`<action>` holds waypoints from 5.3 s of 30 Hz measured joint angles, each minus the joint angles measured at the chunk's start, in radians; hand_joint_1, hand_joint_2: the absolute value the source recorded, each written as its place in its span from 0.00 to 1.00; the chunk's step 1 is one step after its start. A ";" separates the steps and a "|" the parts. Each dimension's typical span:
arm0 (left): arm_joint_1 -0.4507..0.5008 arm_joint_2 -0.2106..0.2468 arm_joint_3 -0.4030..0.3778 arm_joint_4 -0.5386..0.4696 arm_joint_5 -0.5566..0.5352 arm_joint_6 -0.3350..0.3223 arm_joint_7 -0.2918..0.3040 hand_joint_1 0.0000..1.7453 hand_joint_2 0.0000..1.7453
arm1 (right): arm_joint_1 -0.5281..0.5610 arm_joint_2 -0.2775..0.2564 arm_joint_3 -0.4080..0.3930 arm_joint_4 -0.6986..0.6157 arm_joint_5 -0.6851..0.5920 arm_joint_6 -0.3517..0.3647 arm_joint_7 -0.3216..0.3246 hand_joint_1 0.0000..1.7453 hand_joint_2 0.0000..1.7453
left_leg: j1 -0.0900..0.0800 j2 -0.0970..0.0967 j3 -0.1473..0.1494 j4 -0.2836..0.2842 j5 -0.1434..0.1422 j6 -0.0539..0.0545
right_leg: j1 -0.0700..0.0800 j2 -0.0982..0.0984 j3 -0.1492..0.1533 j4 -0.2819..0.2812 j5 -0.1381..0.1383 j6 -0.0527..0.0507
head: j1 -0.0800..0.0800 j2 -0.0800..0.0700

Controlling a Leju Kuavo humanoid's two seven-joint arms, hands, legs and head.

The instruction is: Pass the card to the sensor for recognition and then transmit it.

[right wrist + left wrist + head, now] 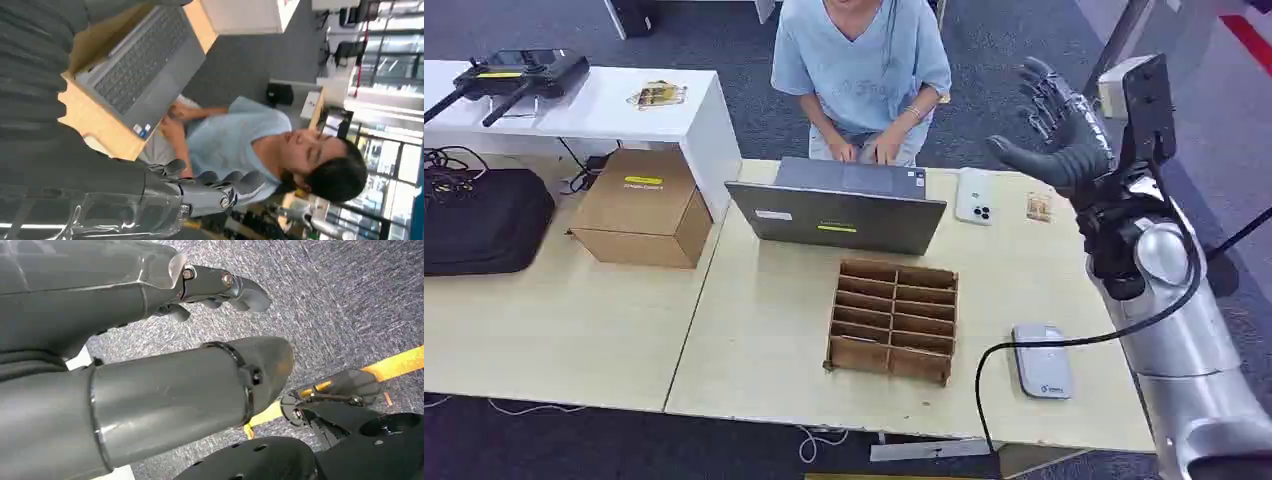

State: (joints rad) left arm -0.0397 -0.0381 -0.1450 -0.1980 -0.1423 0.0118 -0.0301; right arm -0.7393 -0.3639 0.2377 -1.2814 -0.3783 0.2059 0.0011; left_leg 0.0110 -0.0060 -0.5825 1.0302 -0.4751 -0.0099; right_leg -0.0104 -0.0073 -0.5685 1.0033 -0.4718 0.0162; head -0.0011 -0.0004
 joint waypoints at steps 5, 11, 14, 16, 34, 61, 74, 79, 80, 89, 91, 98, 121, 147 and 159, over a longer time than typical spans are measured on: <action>0.000 0.000 0.000 0.000 0.003 -0.002 0.001 0.00 0.00 | -0.020 -0.005 0.025 0.000 0.160 -0.065 -0.005 0.00 1.00 | 0.000 0.000 0.000 0.000 0.000 0.000 | 0.000 0.000 0.000 0.000 0.000 0.000 | 0.000 0.000; -0.004 -0.001 0.000 0.000 -0.013 -0.005 0.019 0.00 0.00 | -0.036 -0.015 0.069 -0.008 0.375 -0.153 -0.003 0.00 1.00 | 0.000 0.000 0.000 0.000 0.000 0.000 | 0.000 0.000 0.000 0.000 0.000 0.000 | 0.000 0.000; -0.010 -0.001 0.000 0.000 -0.020 -0.011 0.021 0.00 0.00 | -0.048 -0.022 0.096 -0.010 0.480 -0.182 0.000 0.00 1.00 | 0.000 0.000 0.000 0.000 0.000 0.000 | 0.000 0.000 0.000 0.000 0.000 0.000 | 0.000 0.000; -0.015 -0.001 0.000 0.000 -0.022 -0.013 0.026 0.00 0.00 | -0.056 -0.024 0.112 -0.010 0.536 -0.194 0.002 0.00 1.00 | 0.000 0.000 0.000 0.000 0.000 0.000 | 0.000 0.000 0.000 0.000 0.000 0.000 | 0.000 0.000; -0.067 -0.008 -0.032 -0.003 -0.071 -0.032 0.058 0.00 0.00 | -0.213 0.053 0.343 0.151 1.227 -0.369 0.054 0.00 1.00 | 0.000 0.000 0.000 0.000 0.001 0.000 | 0.000 0.000 0.000 0.001 0.000 -0.001 | 0.000 0.000; -0.093 -0.009 -0.049 -0.011 -0.090 -0.079 0.105 0.00 0.00 | -0.418 0.284 0.468 0.649 1.410 -0.201 0.107 0.00 1.00 | 0.000 0.000 0.000 0.000 0.001 -0.001 | 0.000 0.001 0.000 0.002 0.001 -0.001 | 0.000 0.000; -0.104 -0.008 -0.054 -0.014 -0.095 -0.089 0.109 0.00 0.00 | -0.431 0.291 0.509 0.706 1.435 -0.216 0.115 0.00 1.00 | 0.001 0.000 0.000 0.000 0.001 -0.001 | 0.001 0.000 0.000 0.002 0.001 -0.001 | 0.000 0.000; -0.105 -0.008 -0.054 -0.018 -0.098 -0.089 0.109 0.00 0.00 | -0.438 0.291 0.514 0.714 1.438 -0.217 0.114 0.04 1.00 | 0.001 0.000 0.000 0.000 0.001 -0.001 | 0.001 0.000 0.000 0.002 0.001 -0.001 | 0.000 0.000; -0.105 -0.008 -0.054 -0.018 -0.098 -0.089 0.109 0.00 0.00 | -0.438 0.291 0.514 0.714 1.438 -0.217 0.114 0.04 1.00 | 0.001 0.000 0.000 0.000 0.001 -0.001 | 0.001 0.000 0.000 0.002 0.001 -0.001 | 0.000 0.000; -0.106 -0.008 -0.054 -0.018 -0.104 -0.084 0.109 0.00 0.00 | -0.453 0.291 0.517 0.733 1.453 -0.219 0.095 1.00 1.00 | 0.000 0.000 0.000 0.000 0.001 -0.001 | 0.000 0.001 0.000 0.002 0.001 -0.001 | 0.000 0.000; -0.106 -0.008 -0.054 -0.018 -0.105 -0.084 0.108 0.00 0.00 | -0.453 0.291 0.517 0.736 1.453 -0.219 0.094 1.00 1.00 | 0.000 0.000 0.000 0.000 0.001 -0.001 | 0.001 0.001 0.000 0.002 0.001 -0.001 | 0.000 0.000; -0.107 -0.008 -0.056 -0.018 -0.119 -0.084 0.109 0.00 0.00 | -0.454 0.291 0.517 0.740 1.468 -0.220 0.092 1.00 1.00 | 0.001 0.000 0.000 0.000 0.001 -0.001 | 0.001 0.001 -0.001 0.002 0.001 -0.001 | 0.000 0.000; -0.107 -0.006 -0.058 -0.019 -0.127 -0.064 0.115 0.00 0.00 | -0.450 0.286 0.496 0.738 1.453 -0.272 0.088 1.00 1.00 | 0.000 0.001 0.000 0.000 0.001 -0.001 | 0.001 0.001 -0.001 0.002 0.001 -0.001 | 0.000 0.000; -0.101 -0.005 -0.058 -0.020 -0.109 -0.057 0.111 0.00 0.00 | -0.336 0.192 0.166 0.529 0.952 -0.134 -0.146 1.00 1.00 | 0.000 0.001 0.000 0.000 0.001 -0.001 | 0.000 0.001 -0.001 0.001 0.001 -0.001 | 0.000 0.000; -0.090 -0.004 -0.058 -0.020 -0.097 -0.042 0.106 0.00 0.00 | -0.309 0.169 0.058 0.461 0.659 0.053 -0.130 1.00 1.00 | 0.000 0.001 0.000 0.000 0.001 -0.001 | 0.000 0.001 -0.001 0.002 0.001 -0.001 | 0.000 0.000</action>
State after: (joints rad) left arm -0.1299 -0.0423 -0.2026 -0.2178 -0.2396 -0.0298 0.0755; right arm -1.0487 -0.1945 0.2957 -0.8202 0.2806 0.2593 -0.1293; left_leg 0.0114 -0.0053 -0.5822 1.0307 -0.4738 -0.0112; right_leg -0.0100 -0.0064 -0.5696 1.0048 -0.4710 0.0151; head -0.0011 -0.0004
